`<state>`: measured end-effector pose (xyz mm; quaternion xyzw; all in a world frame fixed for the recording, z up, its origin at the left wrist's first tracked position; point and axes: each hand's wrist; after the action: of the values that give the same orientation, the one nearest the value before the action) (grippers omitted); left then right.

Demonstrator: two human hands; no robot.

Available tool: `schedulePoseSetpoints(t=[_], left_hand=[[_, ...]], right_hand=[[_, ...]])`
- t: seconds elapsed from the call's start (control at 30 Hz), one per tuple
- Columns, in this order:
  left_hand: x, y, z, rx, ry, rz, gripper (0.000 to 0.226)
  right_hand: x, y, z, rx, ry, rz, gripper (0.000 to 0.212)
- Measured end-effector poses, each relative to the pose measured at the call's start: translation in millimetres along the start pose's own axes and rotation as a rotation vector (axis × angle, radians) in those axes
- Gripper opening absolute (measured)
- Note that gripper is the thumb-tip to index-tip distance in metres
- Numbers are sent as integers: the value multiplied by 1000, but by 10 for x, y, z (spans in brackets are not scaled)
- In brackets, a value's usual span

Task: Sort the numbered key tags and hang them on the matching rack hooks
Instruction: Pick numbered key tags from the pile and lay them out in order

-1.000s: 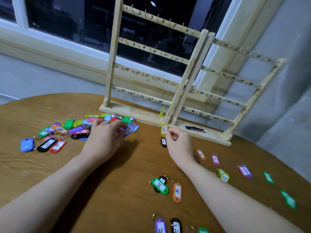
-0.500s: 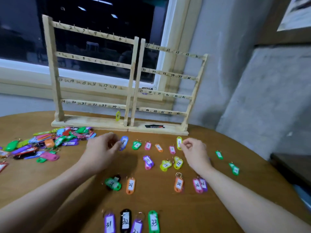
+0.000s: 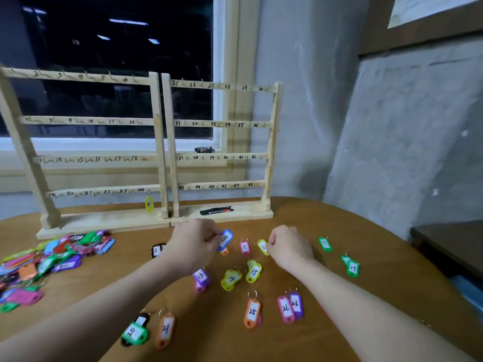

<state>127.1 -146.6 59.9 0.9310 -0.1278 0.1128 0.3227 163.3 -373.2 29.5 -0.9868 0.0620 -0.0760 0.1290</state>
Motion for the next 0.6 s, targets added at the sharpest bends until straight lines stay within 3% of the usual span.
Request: schedulePoseSetpoints(t=[0.1,0.3,0.43,0.6], left_hand=[[160,145,163,0,-68,-7,16],[582,711,711,-65,-154,19,31],[897,1106,1187,-79,-242,33,34],[1147,1438,1653,1,-320,39,29]], right_hand=[[-31,102,-113,-30,42,-37,14],[-82,710,-384,170,105,36,23],[-166,1289,-580,324,192,116,25],[-411,1798,-757,343,222,164,27]])
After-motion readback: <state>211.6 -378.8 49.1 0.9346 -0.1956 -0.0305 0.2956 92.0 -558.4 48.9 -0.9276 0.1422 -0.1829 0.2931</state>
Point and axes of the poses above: each hand's wrist, its own x-axis towards the middle knuckle, its own z-axis out of the palm, y = z × x, and after that the axes turned 2 degrees about -x, right-handed
